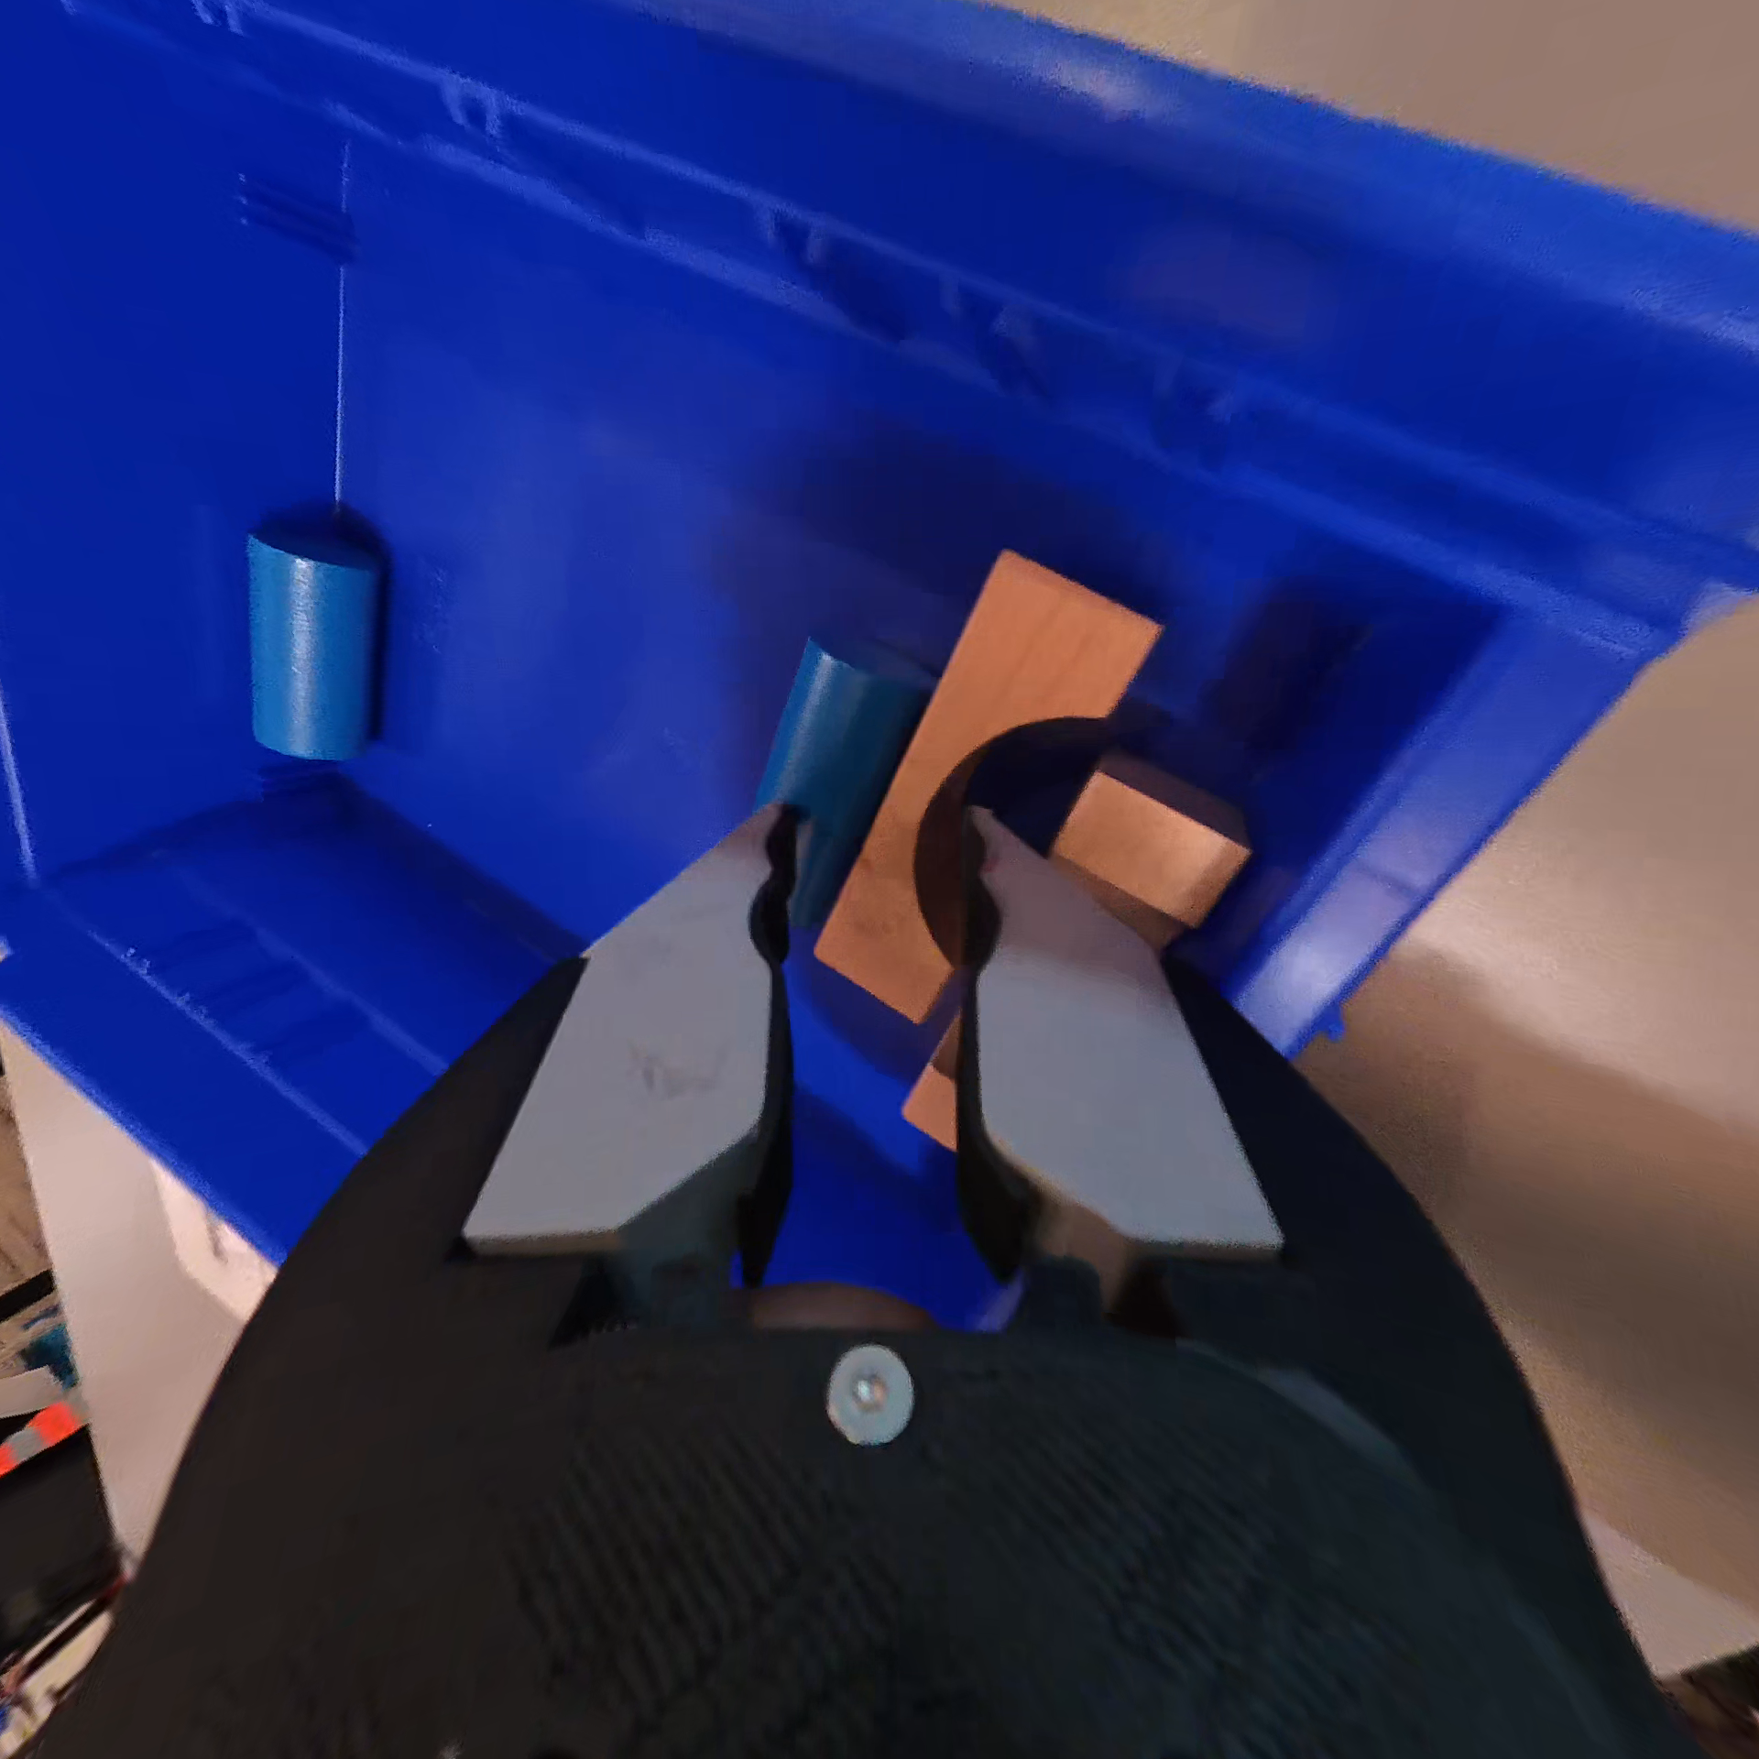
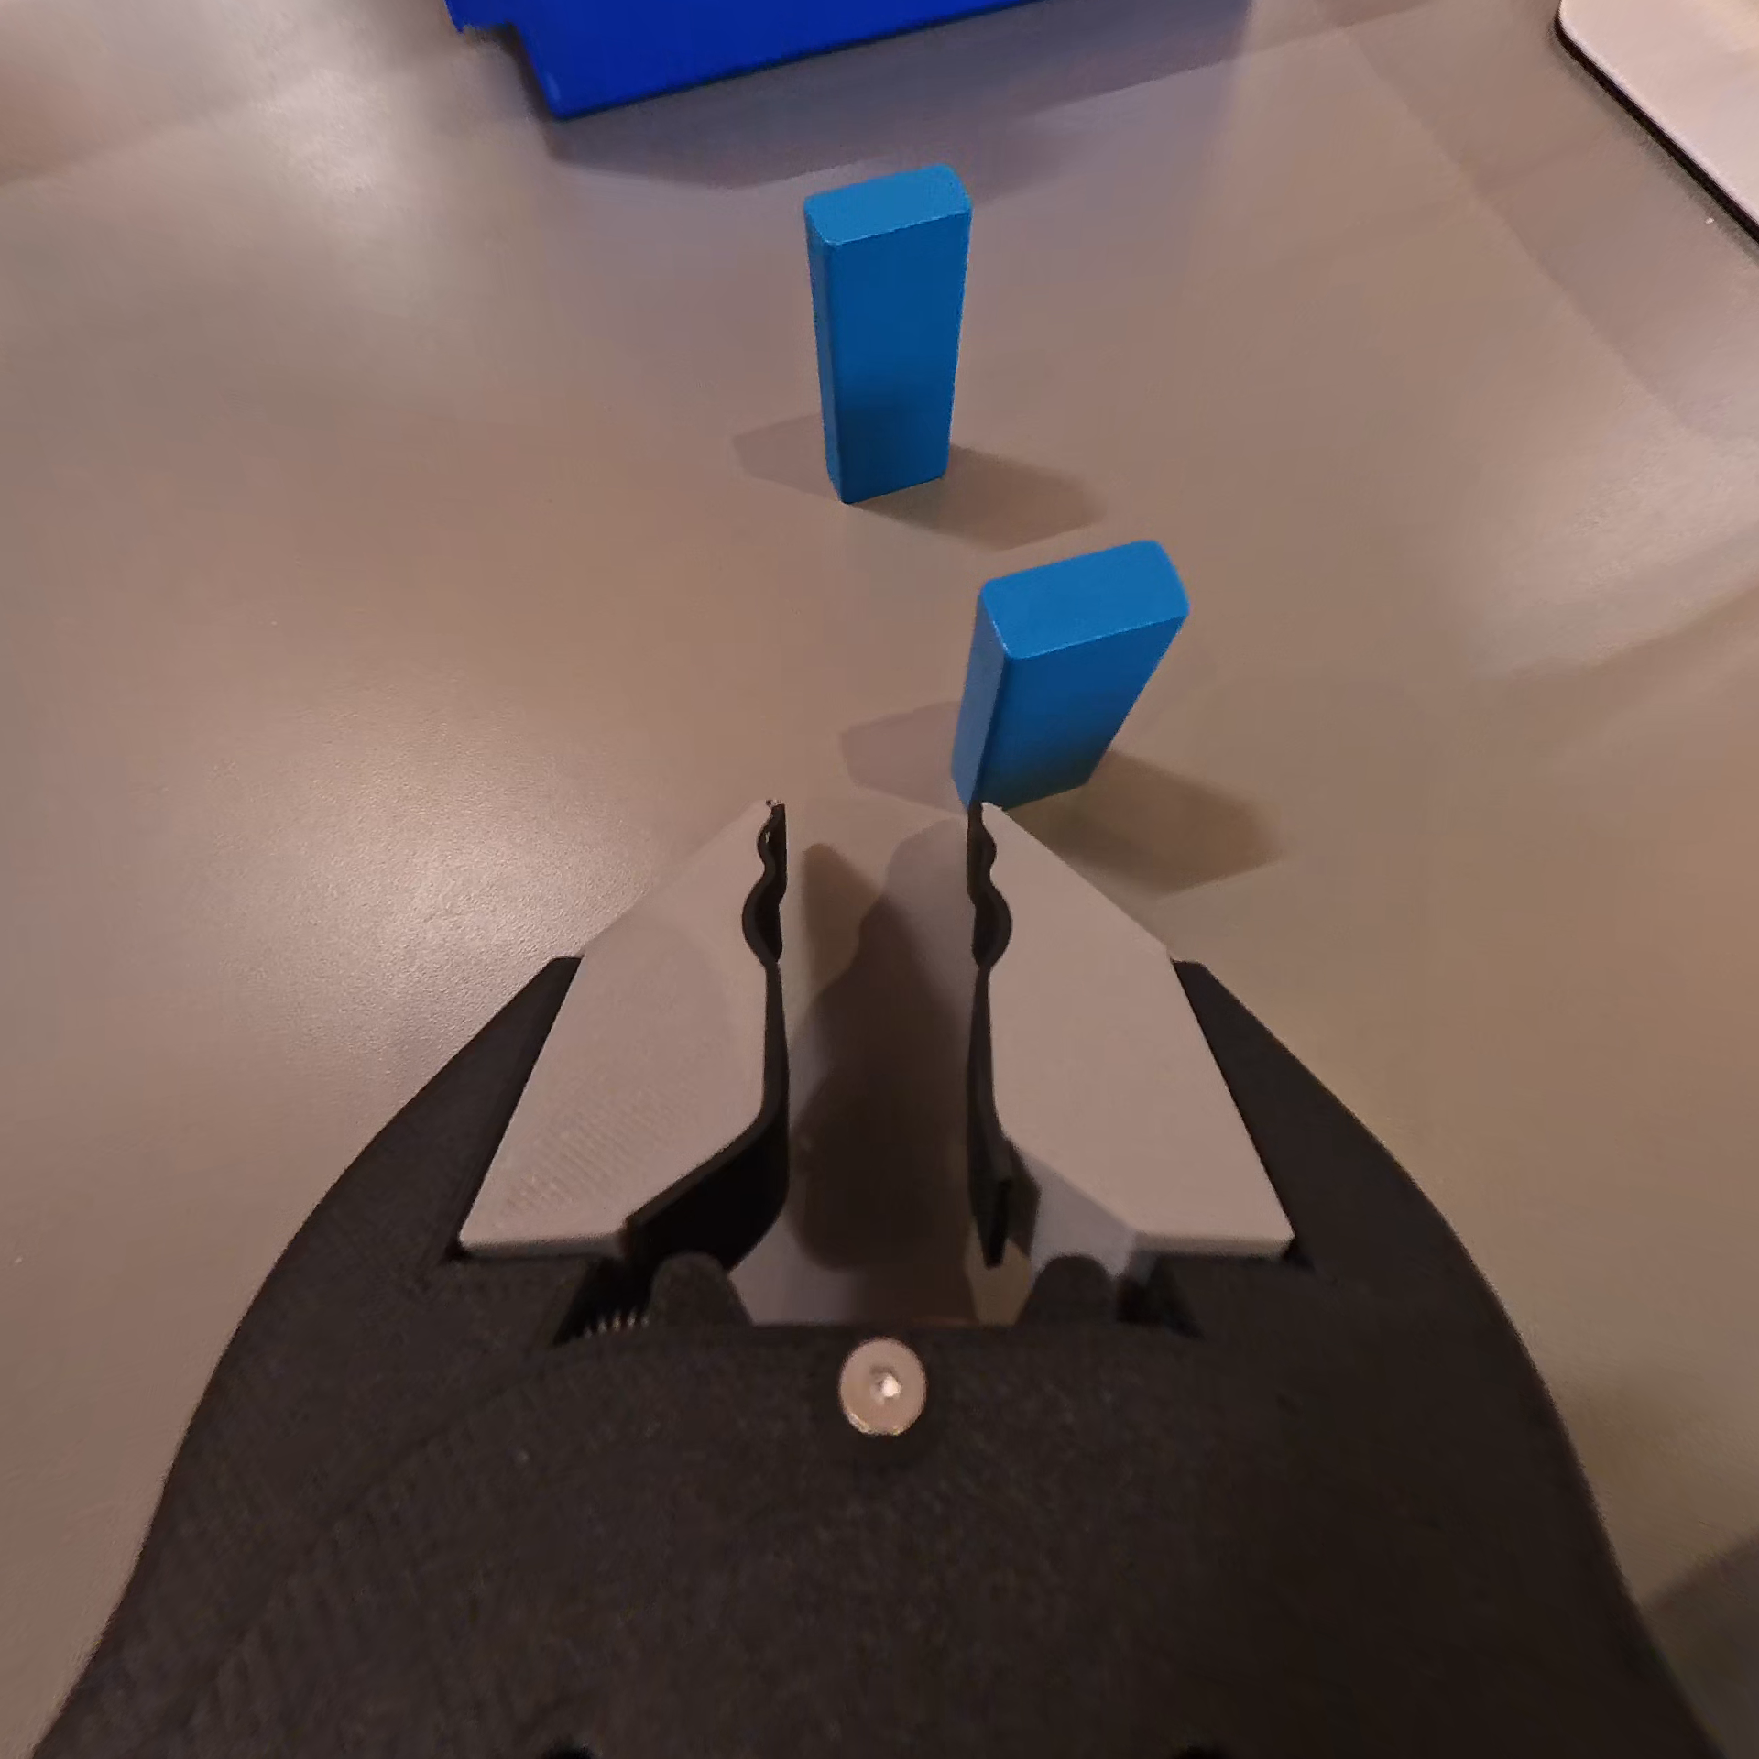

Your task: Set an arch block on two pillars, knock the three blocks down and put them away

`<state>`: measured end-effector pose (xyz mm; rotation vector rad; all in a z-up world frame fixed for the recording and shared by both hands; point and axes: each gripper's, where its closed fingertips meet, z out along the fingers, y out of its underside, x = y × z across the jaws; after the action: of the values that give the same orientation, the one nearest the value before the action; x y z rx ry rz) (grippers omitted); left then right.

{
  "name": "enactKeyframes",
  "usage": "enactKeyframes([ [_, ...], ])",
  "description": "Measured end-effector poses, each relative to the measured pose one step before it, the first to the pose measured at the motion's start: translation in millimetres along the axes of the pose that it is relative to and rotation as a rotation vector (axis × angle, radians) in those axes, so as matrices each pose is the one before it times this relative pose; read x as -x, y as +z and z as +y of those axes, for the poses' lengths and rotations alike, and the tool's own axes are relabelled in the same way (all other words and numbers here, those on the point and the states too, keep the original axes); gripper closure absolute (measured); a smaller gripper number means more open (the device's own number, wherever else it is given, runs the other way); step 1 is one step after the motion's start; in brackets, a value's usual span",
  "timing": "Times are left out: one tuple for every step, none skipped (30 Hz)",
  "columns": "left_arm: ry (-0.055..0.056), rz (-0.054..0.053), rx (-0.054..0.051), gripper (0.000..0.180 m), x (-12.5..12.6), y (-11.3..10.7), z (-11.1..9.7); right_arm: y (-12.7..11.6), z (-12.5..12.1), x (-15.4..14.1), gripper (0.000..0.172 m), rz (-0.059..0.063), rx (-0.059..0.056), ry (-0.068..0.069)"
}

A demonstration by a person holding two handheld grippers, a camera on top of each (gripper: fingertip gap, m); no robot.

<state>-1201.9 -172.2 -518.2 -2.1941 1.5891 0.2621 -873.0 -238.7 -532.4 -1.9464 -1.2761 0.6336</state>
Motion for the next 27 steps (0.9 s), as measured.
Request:
enactKeyframes([
  [-0.0050, 0.0246, -0.0184, 0.154, -4.85, -1.74, -1.02, 0.43, 0.53, 0.18, 0.136, -0.0016, 0.0044, -0.0011],
  [-0.0095, 0.0274, -0.0109, 0.164, -4.61, 0.01, 0.44, 0.49, 0.35, 0.25, 0.136, -0.0010, 0.0043, -0.0013],
  [-0.0098, 0.0108, -0.0011, 0.161, -1.36, 1.88, 1.94, 0.41, 0.51, 0.12, 0.136, -0.0001, 0.0039, -0.0016],
  [-0.0071, 0.0022, 0.0057, 0.161, 0.70, 2.90, 2.66, 0.25, 0.24, 0.14, 0.137, 0.0013, 0.0021, -0.0020],
  [-0.0100, 0.0060, 0.0168, 0.160, 0.59, 4.37, 3.51, -0.06, -0.14, -0.09, 0.137, 0.0024, -0.0007, -0.0023],
  [-0.0125, 0.0036, 0.0207, 0.157, 0.83, 5.28, 3.22, -0.16, -0.30, -0.15, 0.137, 0.0026, -0.0022, -0.0016],
  [-0.0088, 0.0068, -0.0015, 0.159, 0.60, 3.27, -0.95, -0.26, -0.22, -0.16, 0.137, 0.0018, -0.0020, 0.0003],
  [0.0002, 0.0155, -0.0122, 0.161, -0.35, 0.61, -3.24, -0.17, -0.14, -0.26, 0.137, 0.0007, -0.0018, 0.0026],
  [0.0048, 0.0103, 0.0089, 0.161, 0.39, 0.50, -0.95, -0.20, -0.25, -0.28, 0.137, 0.0004, -0.0018, 0.0029],
  [0.0053, 0.0059, 0.0138, 0.161, 0.68, 0.28, -0.54, -0.22, -0.24, -0.10, 0.137, -0.0005, -0.0019, 0.0025],
  [0.0074, 0.0041, 0.0137, 0.161, 0.25, -0.32, -0.08, -0.15, -0.14, -0.21, 0.137, -0.0006, -0.0015, 0.0021],
  [0.0138, -0.0043, 0.0053, 0.163, 0.97, -1.97, -0.06, -0.07, -0.21, -0.02, 0.137, -0.0006, -0.0016, 0.0009],
  [0.0099, -0.0399, -0.0076, 0.168, 6.64, -4.05, -1.13, -0.13, -0.12, 0.08, 0.137, -0.0010, -0.0011, 0.0003],
  [-0.0021, -0.0705, -0.0138, 0.169, 12.28, -5.89, -1.20, 0.03, -0.02, 0.13, 0.137, -0.0014, 0.0000, 0.0005],
  [-0.0126, -0.0685, -0.0140, 0.169, 13.16, -6.96, -0.73, 0.23, 0.18, 0.18, 0.137, -0.0017, 0.0014, 0.0006],
  [-0.0202, -0.0751, -0.0188, 0.169, 14.69, -7.57, -1.53, 0.17, 0.13, 0.06, 0.137, -0.0016, 0.0018, 0.0005],
  [-0.0216, -0.0934, -0.0244, 0.169, 17.22, -8.16, -3.01, 0.22, 0.21, 0.09, 0.137, -0.0012, 0.0016, 0.0004],
  [-0.0186, -0.0991, -0.0218, 0.169, 17.34, -8.39, -3.89, 0.03, 0.02, 0.18, 0.137, -0.0010, 0.0006, -0.0001],
  [-0.0108, -0.1099, -0.0223, 0.169, 17.55, -8.81, -5.68, -0.37, -0.52, 0.01, 0.137, 0.0003, -0.0037, -0.0010],
  [0.0004, -0.1261, -0.0310, 0.169, 18.12, -9.91, -8.84, -0.94, -1.59, -0.26, 0.137, 0.0011, -0.0111, -0.0019],
  [0.0134, -0.1090, -0.0368, 0.170, 14.11, -11.11, -11.80, -1.66, -2.69, 0.07, 0.138, -0.0022, -0.0182, -0.0014],
  [0.0168, -0.0811, -0.0421, 0.170, 8.90, -12.32, -15.38, -2.67, -3.61, 0.53, 0.138, -0.0070, -0.0237, -0.0001],
  [0.0111, -0.0692, -0.0503, 0.170, 5.93, -13.26, -19.58, -3.77, -5.17, 0.91, 0.138, -0.0116, -0.0316, 0.0052],
  [0.0107, -0.0471, -0.0580, 0.169, 1.53, -13.28, -23.04, -4.98, -7.17, 1.57, 0.138, -0.0164, -0.0433, 0.0094],
  [0.0102, -0.0179, -0.0614, 0.170, -3.94, -12.23, -25.23, -5.68, -9.03, 2.08, 0.138, -0.0200, -0.0539, 0.0108],
  [0.0026, 0.0009, -0.0626, 0.170, -8.13, -10.14, -26.21, -6.36, -10.57, 2.98, 0.138, -0.0225, -0.0621, 0.0075],
  [-0.0029, 0.0164, -0.0633, 0.170, -12.16, -7.27, -26.17, -6.53, -11.54, 3.47, 0.140, -0.0215, -0.0666, 0.0039],
])
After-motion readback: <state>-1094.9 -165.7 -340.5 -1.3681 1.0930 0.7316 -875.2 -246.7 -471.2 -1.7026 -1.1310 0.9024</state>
